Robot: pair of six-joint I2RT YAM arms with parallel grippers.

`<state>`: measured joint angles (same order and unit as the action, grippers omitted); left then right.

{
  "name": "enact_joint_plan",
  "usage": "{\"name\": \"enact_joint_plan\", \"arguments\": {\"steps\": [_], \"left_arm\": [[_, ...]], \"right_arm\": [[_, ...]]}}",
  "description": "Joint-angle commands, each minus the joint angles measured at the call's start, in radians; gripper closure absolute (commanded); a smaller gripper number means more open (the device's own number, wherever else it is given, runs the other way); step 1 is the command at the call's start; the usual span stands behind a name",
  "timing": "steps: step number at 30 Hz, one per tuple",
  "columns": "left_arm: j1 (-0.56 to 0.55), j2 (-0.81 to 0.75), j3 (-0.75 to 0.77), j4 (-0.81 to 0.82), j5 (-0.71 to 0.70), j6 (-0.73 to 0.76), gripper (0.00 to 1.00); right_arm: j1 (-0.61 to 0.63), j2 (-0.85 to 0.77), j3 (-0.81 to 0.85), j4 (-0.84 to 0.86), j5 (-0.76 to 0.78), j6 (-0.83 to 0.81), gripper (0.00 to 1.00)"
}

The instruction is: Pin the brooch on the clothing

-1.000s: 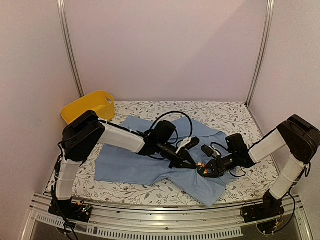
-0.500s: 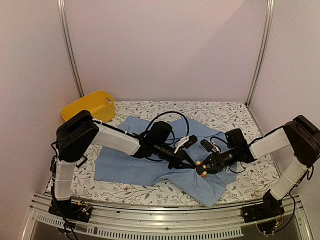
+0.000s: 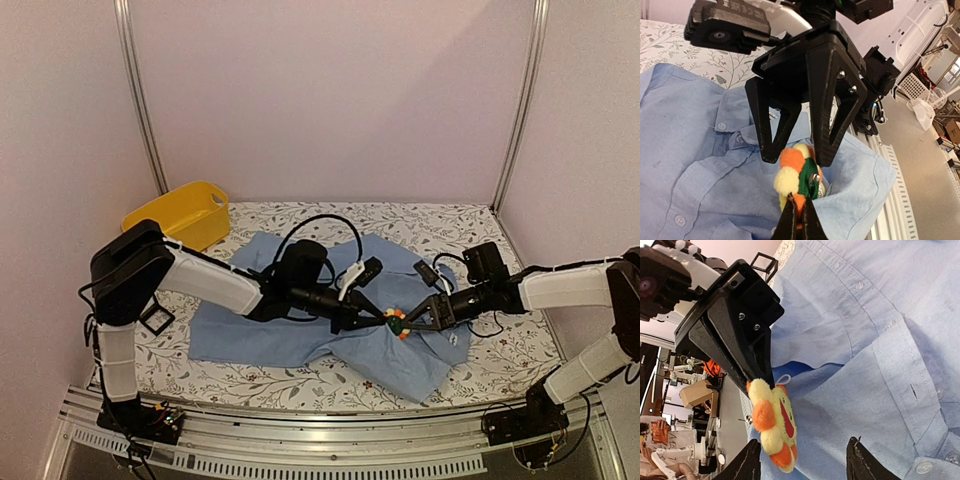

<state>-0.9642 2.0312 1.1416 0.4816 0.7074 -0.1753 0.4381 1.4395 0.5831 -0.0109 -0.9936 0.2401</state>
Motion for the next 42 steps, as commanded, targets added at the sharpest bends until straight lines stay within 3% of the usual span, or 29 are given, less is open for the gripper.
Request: {"name": "enact_joint_plan", "arguments": {"steps": [1, 5, 11, 26, 31, 42], "left_arm": [[-0.007, -0.070, -0.019, 0.058, -0.071, -0.036, 1.00], [-0.013, -0.099, -0.015, 0.032, -0.158, -0.016, 1.00], [-0.031, -0.115, -0.005, 0.003, -0.213, 0.016, 1.00], [-0.048, -0.117, -0.021, 0.037, -0.214, 0.044, 1.00], [-0.048, -0.114, -0.027, 0.062, -0.213, 0.037, 1.00], [-0.049, -0.121, -0.043, 0.089, -0.231, 0.040, 1.00]], "right_arm": [[-0.013, -0.102, 0.015, 0.034, 0.020, -0.041, 0.42], [0.001, -0.197, -0.073, 0.241, 0.043, 0.023, 0.33], [0.050, -0.203, -0.161, 0.523, 0.099, 0.072, 0.31], [0.082, -0.071, -0.297, 0.891, 0.087, 0.090, 0.33], [0.102, -0.089, -0.324, 0.936, 0.149, 0.072, 0.35], [0.102, 0.037, -0.291, 1.065, 0.158, 0.124, 0.42]]}}
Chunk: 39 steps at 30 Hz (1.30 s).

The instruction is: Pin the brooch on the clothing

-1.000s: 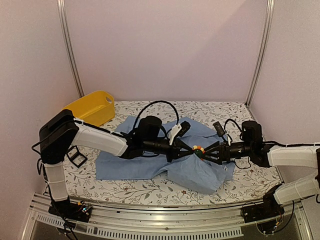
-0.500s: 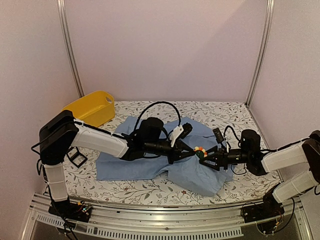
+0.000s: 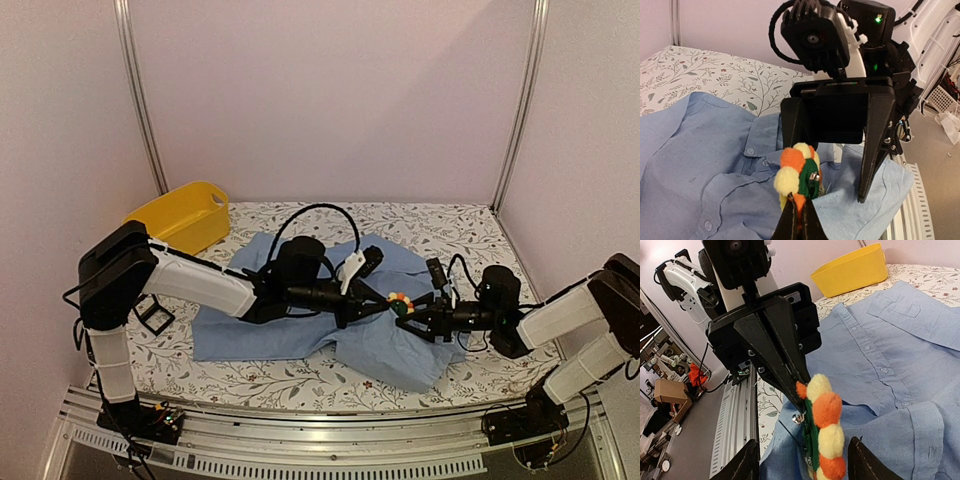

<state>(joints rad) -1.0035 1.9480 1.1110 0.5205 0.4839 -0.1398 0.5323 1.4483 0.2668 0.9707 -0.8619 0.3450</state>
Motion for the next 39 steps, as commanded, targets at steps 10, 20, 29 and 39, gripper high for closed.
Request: {"name": "enact_joint_plan", "arguments": {"steps": [10, 20, 29, 39], "left_arm": [[-0.009, -0.036, -0.022, 0.063, -0.008, 0.006, 1.00], [-0.008, -0.034, -0.022, 0.070, -0.004, 0.008, 1.00], [-0.009, -0.036, -0.019, 0.065, -0.006, 0.019, 1.00], [-0.011, -0.034, -0.012, 0.061, 0.010, 0.032, 1.00]], "right_arm": [[0.008, 0.126, 0.055, 0.143, 0.024, 0.058, 0.49], [0.008, 0.157, 0.063, 0.185, 0.007, 0.100, 0.59], [-0.001, 0.174, 0.065, 0.179, 0.022, 0.139, 0.71], [-0.031, 0.187, 0.108, 0.068, 0.021, 0.185, 0.72]]}}
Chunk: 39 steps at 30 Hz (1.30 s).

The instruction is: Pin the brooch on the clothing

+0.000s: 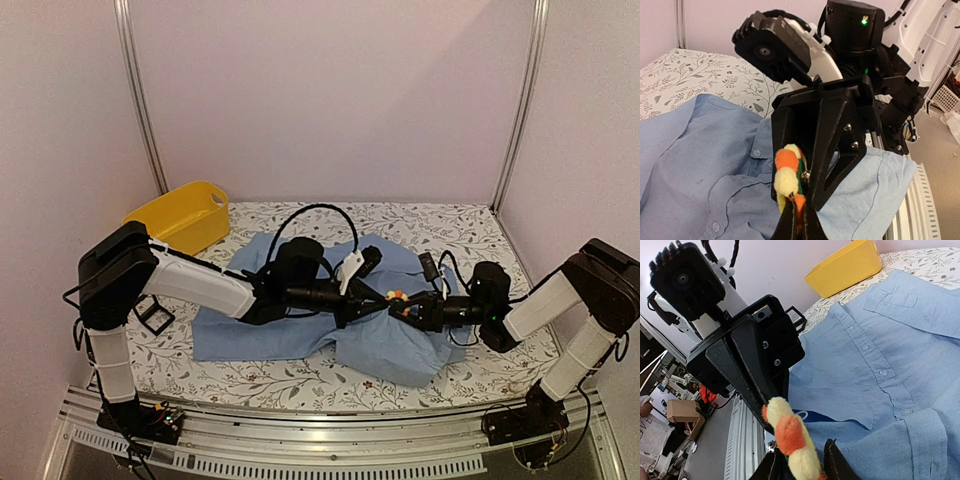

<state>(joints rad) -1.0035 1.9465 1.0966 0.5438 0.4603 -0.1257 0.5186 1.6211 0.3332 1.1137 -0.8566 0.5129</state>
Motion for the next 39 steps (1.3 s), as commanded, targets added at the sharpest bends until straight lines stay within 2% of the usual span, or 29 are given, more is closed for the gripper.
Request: {"name": "enact_joint_plan", "arguments": {"steps": [1, 3, 9, 16, 28, 37, 39], "left_arm": [[-0.012, -0.031, 0.005, 0.036, 0.039, 0.019, 1.00], [-0.013, -0.029, 0.008, 0.036, 0.046, 0.022, 1.00], [-0.014, -0.032, 0.008, 0.033, 0.039, 0.022, 1.00], [-0.017, -0.038, 0.003, 0.030, 0.022, 0.019, 1.00], [-0.021, -0.042, 0.000, 0.028, 0.011, 0.019, 1.00], [-0.024, -0.041, 0.003, 0.021, -0.003, 0.007, 1.00], [-0.026, -0.040, 0.005, 0.019, -0.006, 0.007, 1.00]], "right_arm": [[-0.018, 0.013, 0.048, -0.092, 0.016, 0.017, 0.69], [-0.019, 0.010, 0.059, -0.122, 0.016, 0.011, 0.68], [-0.032, -0.024, 0.037, -0.146, 0.043, 0.009, 0.76], [-0.042, -0.060, 0.001, -0.152, 0.086, 0.014, 0.73], [-0.054, -0.071, -0.007, -0.151, 0.111, 0.050, 0.80], [-0.053, -0.080, 0.006, -0.149, 0.092, 0.039, 0.63], [-0.048, -0.081, 0.004, -0.145, 0.094, 0.044, 0.62]]}}
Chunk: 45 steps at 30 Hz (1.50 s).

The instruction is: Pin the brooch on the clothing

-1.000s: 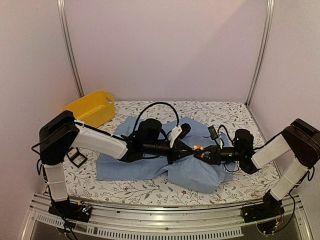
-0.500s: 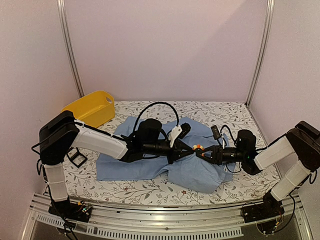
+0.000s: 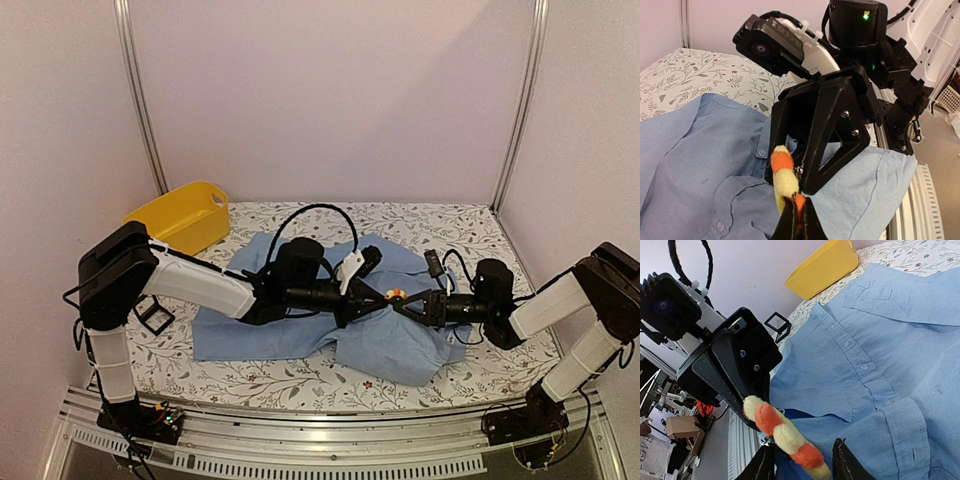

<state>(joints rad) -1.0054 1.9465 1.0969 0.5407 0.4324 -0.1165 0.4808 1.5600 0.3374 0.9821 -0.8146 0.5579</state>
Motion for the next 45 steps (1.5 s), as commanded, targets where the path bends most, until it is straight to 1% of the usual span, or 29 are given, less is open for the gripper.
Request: {"name": "enact_joint_plan", "arguments": {"steps": [1, 7, 10, 17, 19, 24, 34, 39, 43, 45], "left_arm": [[-0.024, -0.040, 0.006, 0.021, 0.022, -0.002, 1.00], [-0.023, -0.038, 0.012, 0.013, 0.015, -0.008, 1.00], [-0.023, -0.035, 0.016, 0.009, 0.014, -0.008, 1.00], [-0.023, -0.035, 0.021, 0.001, 0.018, -0.007, 1.00], [-0.022, -0.033, 0.024, 0.003, 0.020, -0.006, 1.00], [-0.024, -0.034, 0.026, 0.002, 0.026, 0.002, 1.00], [-0.024, -0.041, 0.013, -0.010, -0.008, 0.028, 1.00], [-0.024, -0.039, 0.002, -0.015, -0.022, 0.053, 1.00], [-0.024, -0.041, -0.004, -0.015, -0.033, 0.064, 1.00], [-0.024, -0.044, -0.011, -0.011, -0.036, 0.071, 1.00]], "right_arm": [[-0.007, -0.018, 0.000, -0.013, 0.051, 0.001, 0.62], [0.021, -0.012, -0.014, -0.004, 0.056, -0.018, 0.60], [0.022, -0.010, -0.009, -0.001, 0.067, -0.011, 0.64], [0.021, -0.012, -0.004, 0.003, 0.081, 0.012, 0.69], [0.020, -0.010, 0.004, -0.003, 0.066, 0.009, 0.67], [0.017, -0.002, 0.011, -0.008, 0.041, 0.004, 0.67], [0.008, -0.034, -0.010, -0.020, -0.100, -0.052, 0.51], [0.005, -0.088, -0.034, -0.029, -0.171, -0.084, 0.44], [-0.030, -0.142, -0.050, -0.061, -0.167, -0.090, 0.42], [-0.075, -0.157, -0.061, -0.063, -0.161, -0.068, 0.42]]}}
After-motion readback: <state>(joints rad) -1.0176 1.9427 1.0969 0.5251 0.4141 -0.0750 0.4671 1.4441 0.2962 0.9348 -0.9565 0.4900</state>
